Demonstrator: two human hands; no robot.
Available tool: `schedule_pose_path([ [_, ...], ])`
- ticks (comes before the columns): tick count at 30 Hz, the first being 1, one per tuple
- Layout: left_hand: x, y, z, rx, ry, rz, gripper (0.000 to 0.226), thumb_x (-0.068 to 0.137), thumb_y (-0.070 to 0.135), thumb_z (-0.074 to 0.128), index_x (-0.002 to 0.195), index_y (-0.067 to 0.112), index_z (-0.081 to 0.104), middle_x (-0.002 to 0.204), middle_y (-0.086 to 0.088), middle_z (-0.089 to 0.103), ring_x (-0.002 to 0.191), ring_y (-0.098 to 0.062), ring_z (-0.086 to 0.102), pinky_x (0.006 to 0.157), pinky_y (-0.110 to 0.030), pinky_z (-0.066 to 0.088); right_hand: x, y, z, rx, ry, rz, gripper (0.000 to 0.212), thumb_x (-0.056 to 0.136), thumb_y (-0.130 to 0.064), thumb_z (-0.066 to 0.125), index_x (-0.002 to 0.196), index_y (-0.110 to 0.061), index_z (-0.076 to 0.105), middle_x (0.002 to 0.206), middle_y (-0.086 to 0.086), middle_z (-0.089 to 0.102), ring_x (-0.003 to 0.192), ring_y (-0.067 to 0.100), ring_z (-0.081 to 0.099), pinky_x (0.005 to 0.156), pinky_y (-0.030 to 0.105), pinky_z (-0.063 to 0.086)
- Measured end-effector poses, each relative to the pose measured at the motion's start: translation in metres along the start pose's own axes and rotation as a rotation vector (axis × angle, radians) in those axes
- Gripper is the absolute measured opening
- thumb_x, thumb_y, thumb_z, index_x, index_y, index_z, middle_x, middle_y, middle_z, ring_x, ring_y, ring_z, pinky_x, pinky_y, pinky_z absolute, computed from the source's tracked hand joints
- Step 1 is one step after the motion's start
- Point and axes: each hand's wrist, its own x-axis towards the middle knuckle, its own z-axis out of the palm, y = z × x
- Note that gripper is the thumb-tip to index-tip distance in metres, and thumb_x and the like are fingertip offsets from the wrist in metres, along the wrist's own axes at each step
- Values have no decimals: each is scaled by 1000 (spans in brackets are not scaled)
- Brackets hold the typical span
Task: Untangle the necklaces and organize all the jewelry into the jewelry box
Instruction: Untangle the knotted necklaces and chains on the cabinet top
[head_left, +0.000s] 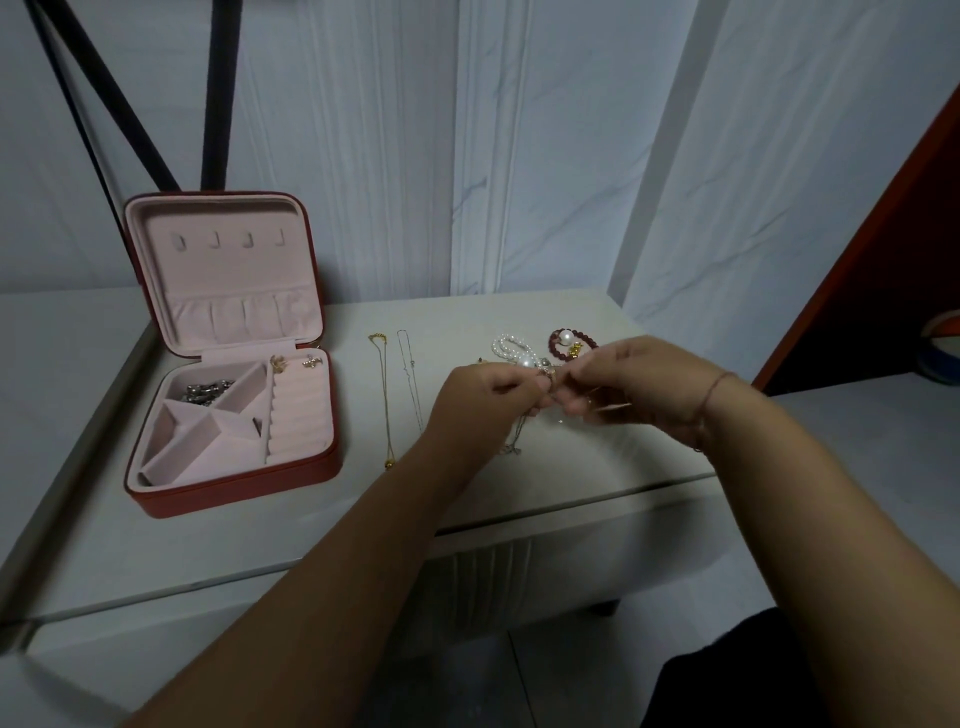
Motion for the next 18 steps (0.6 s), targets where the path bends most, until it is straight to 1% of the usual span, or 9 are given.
schedule_pose_path([
  [2, -2, 3, -1, -3, 2, 8, 8, 86, 12, 66, 88, 13, 74, 84, -10, 73, 82, -21, 68, 79, -28, 55, 0, 1, 2, -105, -14, 24, 19, 93, -14, 56, 100, 0, 68, 89, 13, 69, 74, 15, 63, 85, 36, 50],
  [3, -3, 4, -1, -23, 1, 0, 7, 85, 11, 68, 87, 14, 74, 84, -9, 73, 81, -19, 69, 79, -27, 55, 1, 2, 2, -159, -4, 29, 16, 93, -15, 58, 97, -5, 69, 90, 11, 70, 74, 14, 63, 83, 35, 50],
  [6, -4, 6, -1, -52, -12, -38, 7, 83, 13, 70, 84, 19, 73, 81, -7, 74, 75, -13, 68, 76, -25, 55, 2, 3, 3, -271, 50, -5, 8, 90, -14, 62, 92, -14, 70, 94, 5, 68, 80, 11, 59, 68, 20, 47],
  [8, -4, 7, -1, -116, -23, -92, 6, 83, 11, 70, 85, 16, 73, 81, -8, 74, 72, -9, 66, 75, -24, 54, 2, 2, 5, -246, 66, -75, 13, 89, -8, 62, 100, -8, 70, 94, 4, 67, 77, 5, 58, 59, 9, 45],
  [10, -4, 7, -1, -176, -31, -130, 6, 83, 8, 70, 86, 13, 72, 84, -11, 73, 73, -11, 65, 77, -25, 53, 1, -1, 6, -165, 52, -127, 17, 88, -3, 63, 103, -4, 69, 92, 4, 66, 73, 1, 58, 54, 4, 42],
  [12, -3, 7, -2, -201, -47, -142, 6, 84, 8, 68, 89, 10, 72, 83, -15, 71, 73, -13, 63, 76, -25, 52, 0, -3, 6, -115, 39, -157, 17, 88, -5, 63, 104, -5, 69, 94, 6, 68, 77, 4, 60, 57, 6, 45],
  [14, -2, 7, -2, -226, -60, -151, 8, 87, 8, 64, 92, 8, 71, 79, -12, 68, 72, -13, 60, 71, -21, 50, 1, -3, 5, -70, 16, -171, 16, 90, -8, 61, 103, -5, 70, 97, 12, 70, 83, 11, 62, 66, 12, 50],
  [16, -1, 7, -2, -230, -55, -166, 11, 91, 12, 60, 91, 7, 70, 78, -8, 67, 73, -12, 60, 68, -17, 50, 1, -2, 4, 2, -20, -161, 17, 92, -10, 58, 101, -3, 70, 93, 14, 69, 84, 15, 61, 73, 18, 51],
  [18, 0, 7, -2, -221, -36, -181, 15, 93, 17, 58, 90, 8, 70, 76, -4, 67, 73, -10, 60, 69, -18, 50, 0, -2, 4, 13, -32, -164, 15, 90, -10, 61, 98, -1, 70, 88, 11, 67, 78, 11, 61, 70, 16, 51],
])
